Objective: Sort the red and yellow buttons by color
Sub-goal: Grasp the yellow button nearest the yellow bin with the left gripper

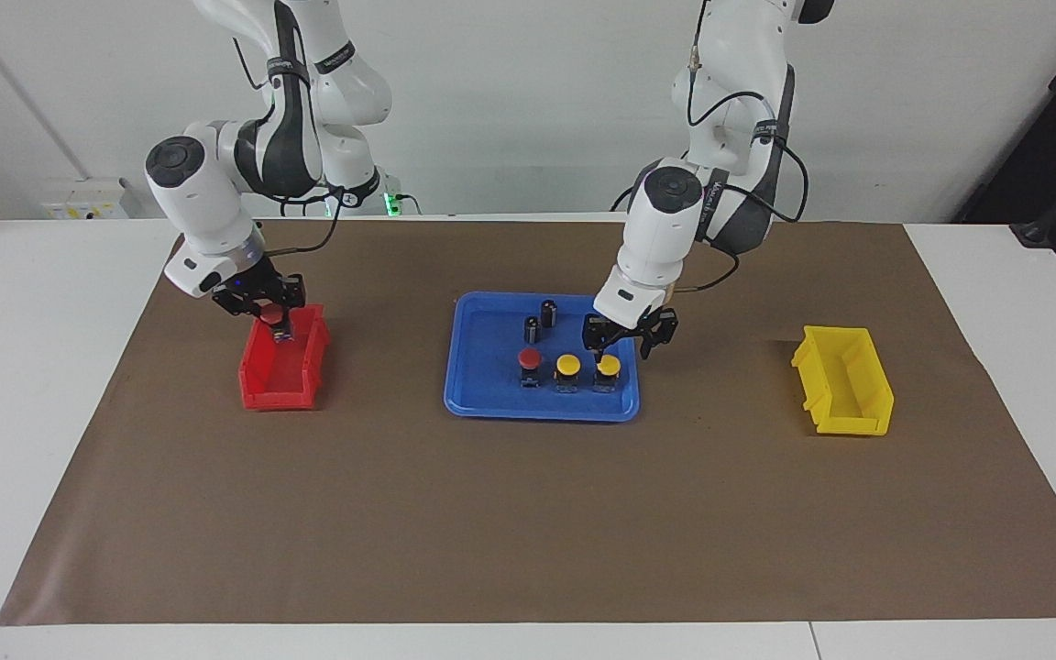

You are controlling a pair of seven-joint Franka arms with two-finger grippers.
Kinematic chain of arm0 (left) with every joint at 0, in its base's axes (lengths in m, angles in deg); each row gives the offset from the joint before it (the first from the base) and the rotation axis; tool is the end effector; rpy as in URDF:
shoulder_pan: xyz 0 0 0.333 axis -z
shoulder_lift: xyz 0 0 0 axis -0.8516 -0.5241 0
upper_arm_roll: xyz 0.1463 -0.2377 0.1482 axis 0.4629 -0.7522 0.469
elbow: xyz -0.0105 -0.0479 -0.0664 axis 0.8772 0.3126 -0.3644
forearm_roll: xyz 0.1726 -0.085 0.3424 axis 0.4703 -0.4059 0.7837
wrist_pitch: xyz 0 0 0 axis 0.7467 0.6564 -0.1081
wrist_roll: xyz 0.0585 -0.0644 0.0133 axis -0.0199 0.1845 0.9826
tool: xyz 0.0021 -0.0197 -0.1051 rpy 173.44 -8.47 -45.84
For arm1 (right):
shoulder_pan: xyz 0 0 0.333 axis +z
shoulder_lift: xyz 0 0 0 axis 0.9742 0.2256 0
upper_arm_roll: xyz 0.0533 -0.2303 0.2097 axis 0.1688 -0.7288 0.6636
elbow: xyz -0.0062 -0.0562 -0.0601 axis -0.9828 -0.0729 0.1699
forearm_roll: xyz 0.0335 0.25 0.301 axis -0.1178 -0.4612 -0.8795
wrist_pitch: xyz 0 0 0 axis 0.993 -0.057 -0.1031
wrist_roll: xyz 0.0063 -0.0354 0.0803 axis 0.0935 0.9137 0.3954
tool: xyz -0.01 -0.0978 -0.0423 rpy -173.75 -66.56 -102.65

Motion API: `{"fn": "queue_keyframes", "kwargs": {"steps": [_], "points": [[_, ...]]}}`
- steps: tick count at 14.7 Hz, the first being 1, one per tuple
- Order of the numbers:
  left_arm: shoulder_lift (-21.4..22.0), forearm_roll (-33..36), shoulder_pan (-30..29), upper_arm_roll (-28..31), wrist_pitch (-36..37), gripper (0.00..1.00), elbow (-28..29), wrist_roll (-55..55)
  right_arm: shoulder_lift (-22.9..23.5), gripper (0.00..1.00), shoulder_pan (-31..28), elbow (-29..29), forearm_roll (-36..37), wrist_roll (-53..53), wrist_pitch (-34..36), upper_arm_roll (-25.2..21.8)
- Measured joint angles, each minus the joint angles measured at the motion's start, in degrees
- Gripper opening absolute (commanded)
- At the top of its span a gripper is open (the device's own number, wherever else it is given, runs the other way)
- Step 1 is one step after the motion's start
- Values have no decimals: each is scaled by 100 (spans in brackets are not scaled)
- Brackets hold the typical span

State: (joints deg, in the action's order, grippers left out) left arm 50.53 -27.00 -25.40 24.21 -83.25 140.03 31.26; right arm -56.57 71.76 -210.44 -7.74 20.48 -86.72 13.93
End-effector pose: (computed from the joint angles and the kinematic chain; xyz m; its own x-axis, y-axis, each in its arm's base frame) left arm 0.5063 -0.3311 0.3789 0.9974 0.0139 0.0711 0.0092 -0.9978 0.0658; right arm 0.4729 -0.0368 0.3768 0.9910 0.1271 -0.0426 0.1274 -0.9919 0.0028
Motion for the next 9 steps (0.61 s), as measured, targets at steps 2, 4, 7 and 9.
{"fn": "queue_keyframes", "kwargs": {"steps": [2, 4, 7, 9], "points": [[-81, -5, 32, -1, -72, 84, 0, 0, 1, 11, 44, -183, -1, -22, -234, 1], [-140, -7, 44, -1, -127, 77, 0, 0, 7, 11, 48, -325, -1, -25, -370, 0], [-148, -8, 44, 1, -148, 41, -1, 0, 20, 12, 39, -381, -1, -25, -407, -8], [-148, -9, 44, 1, -148, 2, -1, 0, 32, 13, 29, -432, -1, -25, -499, -15]]}}
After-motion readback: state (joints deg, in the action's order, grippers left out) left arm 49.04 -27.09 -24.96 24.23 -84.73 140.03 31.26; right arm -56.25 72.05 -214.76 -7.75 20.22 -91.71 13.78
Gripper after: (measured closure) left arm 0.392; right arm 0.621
